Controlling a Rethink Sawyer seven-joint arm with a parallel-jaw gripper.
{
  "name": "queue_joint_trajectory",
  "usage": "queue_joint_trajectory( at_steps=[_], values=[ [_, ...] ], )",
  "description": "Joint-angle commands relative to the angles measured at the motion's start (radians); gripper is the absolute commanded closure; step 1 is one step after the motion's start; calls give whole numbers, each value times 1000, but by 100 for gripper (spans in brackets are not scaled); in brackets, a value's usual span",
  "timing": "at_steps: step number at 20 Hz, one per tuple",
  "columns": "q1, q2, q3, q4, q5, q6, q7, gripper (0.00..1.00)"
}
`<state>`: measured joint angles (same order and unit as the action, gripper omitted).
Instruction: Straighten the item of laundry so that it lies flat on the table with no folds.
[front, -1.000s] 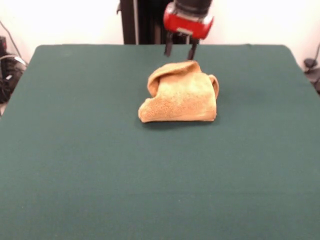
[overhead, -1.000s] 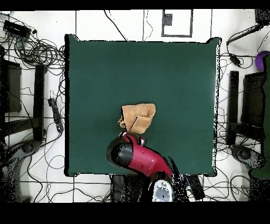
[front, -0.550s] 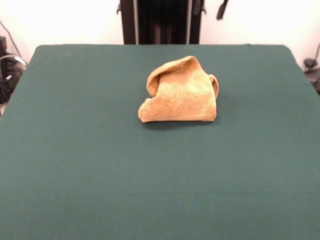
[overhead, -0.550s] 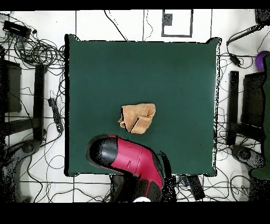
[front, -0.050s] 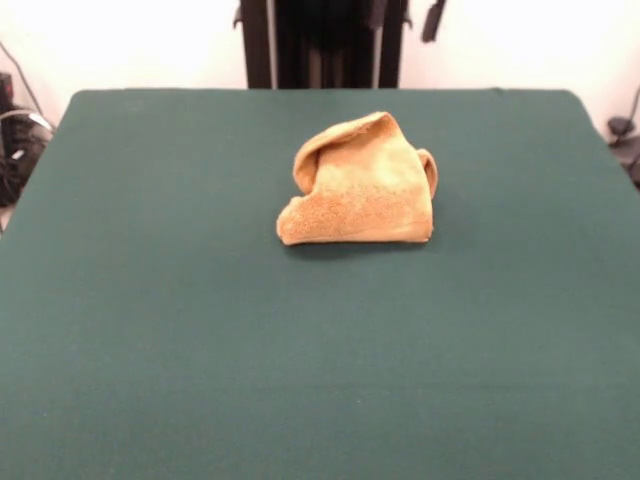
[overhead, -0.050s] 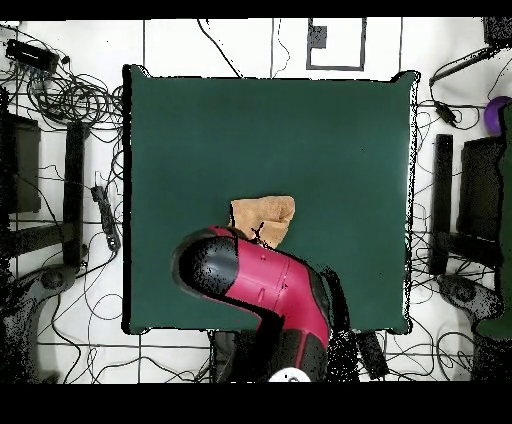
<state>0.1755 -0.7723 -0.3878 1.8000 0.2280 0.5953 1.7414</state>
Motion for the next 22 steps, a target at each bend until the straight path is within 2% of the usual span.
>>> queue_joint_trajectory(
  at_steps=[1, 6, 13, 17, 22],
  values=[
    [-62, 103, 139, -17, 16, -70, 143, 0],
    [-124, 144, 221, 56, 40, -204, 155, 0],
    [-113, 167, 264, 121, 79, -371, 268, 0],
    [-110, 179, 281, 136, 113, -414, 304, 0],
    [-65, 182, 250, 145, 161, -419, 336, 0]
  ],
)
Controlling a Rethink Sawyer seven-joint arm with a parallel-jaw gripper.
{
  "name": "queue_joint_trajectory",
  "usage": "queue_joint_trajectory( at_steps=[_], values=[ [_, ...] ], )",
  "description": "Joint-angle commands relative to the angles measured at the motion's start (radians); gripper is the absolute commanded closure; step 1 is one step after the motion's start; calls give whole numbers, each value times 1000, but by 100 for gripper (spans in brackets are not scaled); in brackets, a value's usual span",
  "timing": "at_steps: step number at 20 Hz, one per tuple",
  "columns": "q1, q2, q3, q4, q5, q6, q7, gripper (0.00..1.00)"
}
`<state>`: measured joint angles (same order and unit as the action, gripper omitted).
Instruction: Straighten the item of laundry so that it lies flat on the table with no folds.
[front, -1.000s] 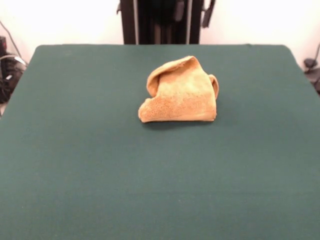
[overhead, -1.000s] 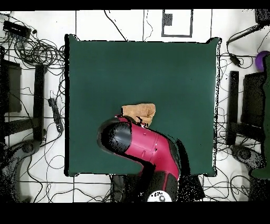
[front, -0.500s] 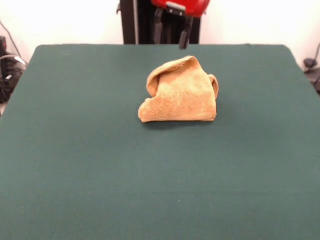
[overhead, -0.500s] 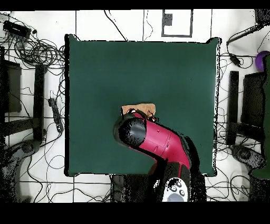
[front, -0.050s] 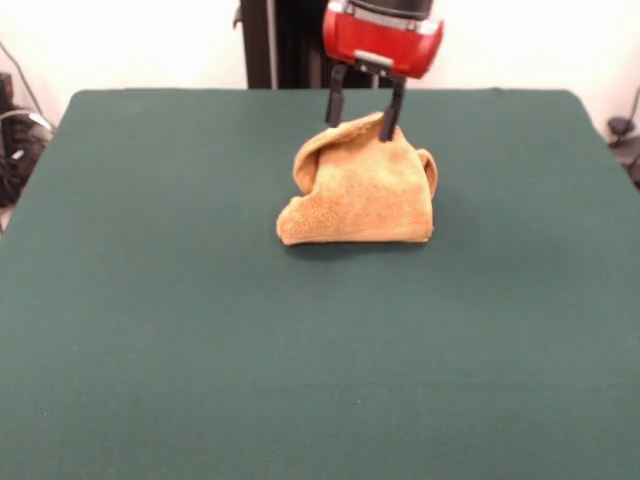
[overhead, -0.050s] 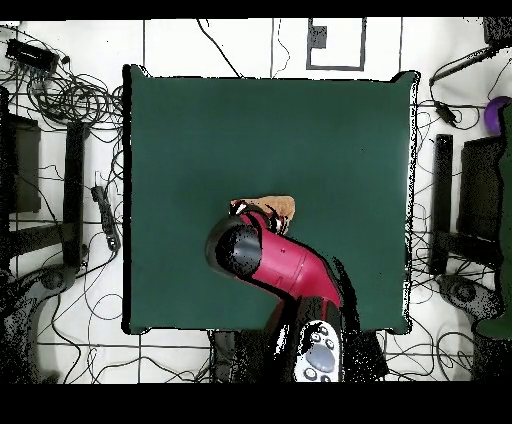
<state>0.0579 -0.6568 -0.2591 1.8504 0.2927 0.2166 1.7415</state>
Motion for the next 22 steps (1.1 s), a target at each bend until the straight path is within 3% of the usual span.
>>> queue_joint_trajectory(
  at_steps=[1, 11, 22],
  values=[
    [51, 67, 124, 95, 98, -46, 328, 0],
    [65, 111, 49, 49, 50, 107, 221, 0],
    [54, 115, 72, 77, 61, 58, 232, 0]
  ],
)
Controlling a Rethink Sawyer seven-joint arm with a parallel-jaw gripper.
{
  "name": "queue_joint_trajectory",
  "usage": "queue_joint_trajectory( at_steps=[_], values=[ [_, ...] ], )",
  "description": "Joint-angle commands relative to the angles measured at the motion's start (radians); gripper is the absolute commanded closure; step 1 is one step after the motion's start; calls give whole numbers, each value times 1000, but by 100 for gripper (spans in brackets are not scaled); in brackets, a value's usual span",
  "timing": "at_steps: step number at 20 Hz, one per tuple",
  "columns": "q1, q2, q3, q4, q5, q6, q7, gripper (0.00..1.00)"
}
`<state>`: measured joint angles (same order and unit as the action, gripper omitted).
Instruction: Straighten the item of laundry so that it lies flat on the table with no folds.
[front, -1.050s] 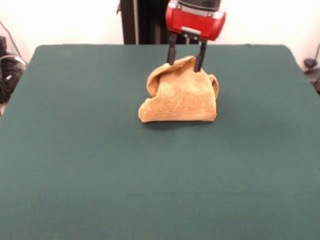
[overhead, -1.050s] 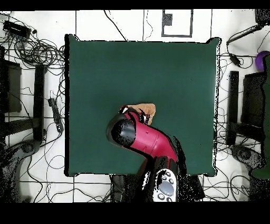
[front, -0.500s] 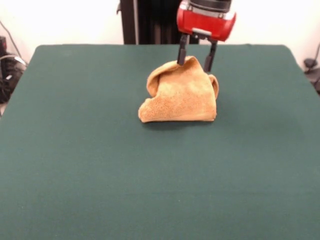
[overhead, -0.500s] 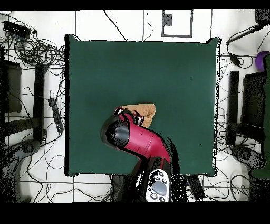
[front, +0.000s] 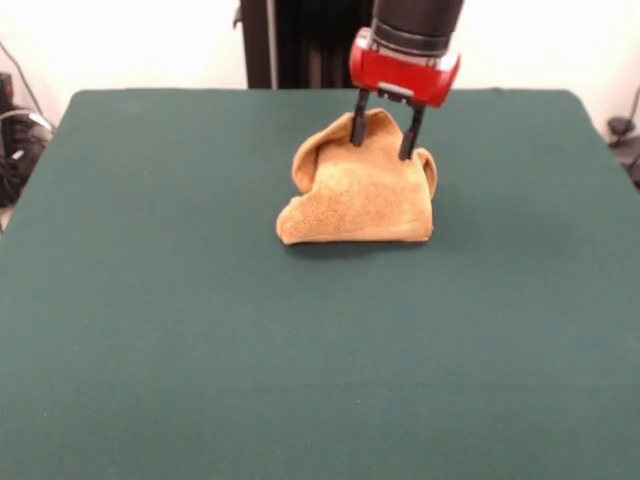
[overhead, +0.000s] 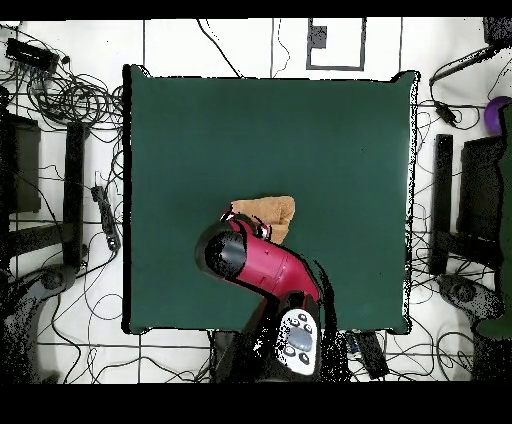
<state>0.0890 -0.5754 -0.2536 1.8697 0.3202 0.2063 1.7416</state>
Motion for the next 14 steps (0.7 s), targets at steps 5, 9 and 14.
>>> queue_joint_trajectory(
  at_steps=[5, 9, 14],
  values=[
    [83, 22, -8, 32, 32, 166, 253, 0],
    [135, 3, -85, -34, 18, 300, 264, 0],
    [174, -33, -142, -113, 10, 418, 277, 0]
  ],
)
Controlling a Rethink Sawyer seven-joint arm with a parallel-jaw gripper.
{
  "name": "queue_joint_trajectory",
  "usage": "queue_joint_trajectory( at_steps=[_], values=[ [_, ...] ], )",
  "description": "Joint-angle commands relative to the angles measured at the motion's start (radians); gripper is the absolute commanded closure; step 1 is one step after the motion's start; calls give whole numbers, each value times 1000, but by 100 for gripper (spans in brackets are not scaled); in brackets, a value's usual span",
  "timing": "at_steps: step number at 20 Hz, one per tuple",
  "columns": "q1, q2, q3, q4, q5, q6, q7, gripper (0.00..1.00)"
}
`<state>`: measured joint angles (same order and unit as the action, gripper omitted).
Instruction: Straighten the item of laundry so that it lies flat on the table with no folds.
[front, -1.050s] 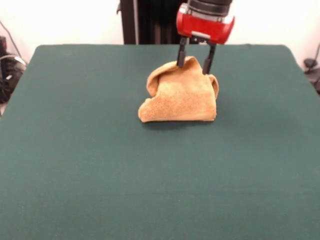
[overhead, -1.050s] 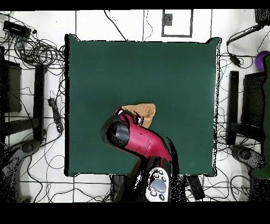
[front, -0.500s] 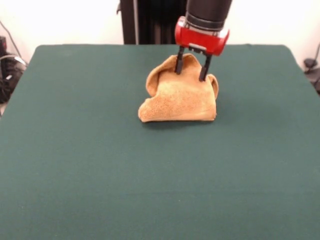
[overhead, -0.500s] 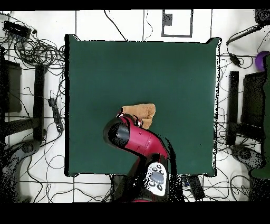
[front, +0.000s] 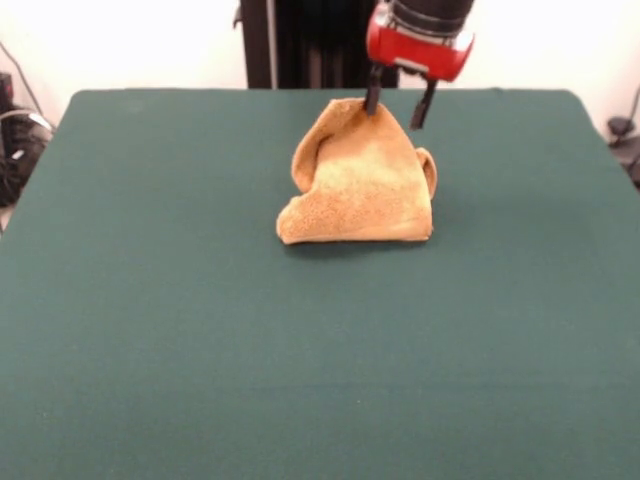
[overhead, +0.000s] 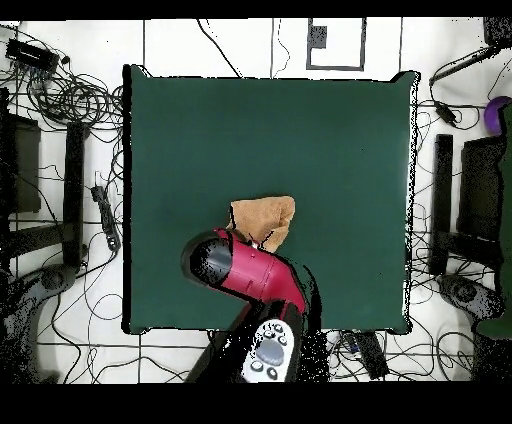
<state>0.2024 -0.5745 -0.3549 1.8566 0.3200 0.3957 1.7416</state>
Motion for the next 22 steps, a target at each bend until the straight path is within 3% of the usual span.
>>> queue_joint_trajectory(
  at_steps=[1, 6, 14, 22],
  values=[
    [73, -42, -60, -118, 4, 260, 281, 0],
    [106, -59, -117, -170, -14, 347, 283, 0],
    [46, -35, -52, -130, -3, 244, 211, 0],
    [27, -32, -38, -139, -15, 229, 191, 0]
  ],
)
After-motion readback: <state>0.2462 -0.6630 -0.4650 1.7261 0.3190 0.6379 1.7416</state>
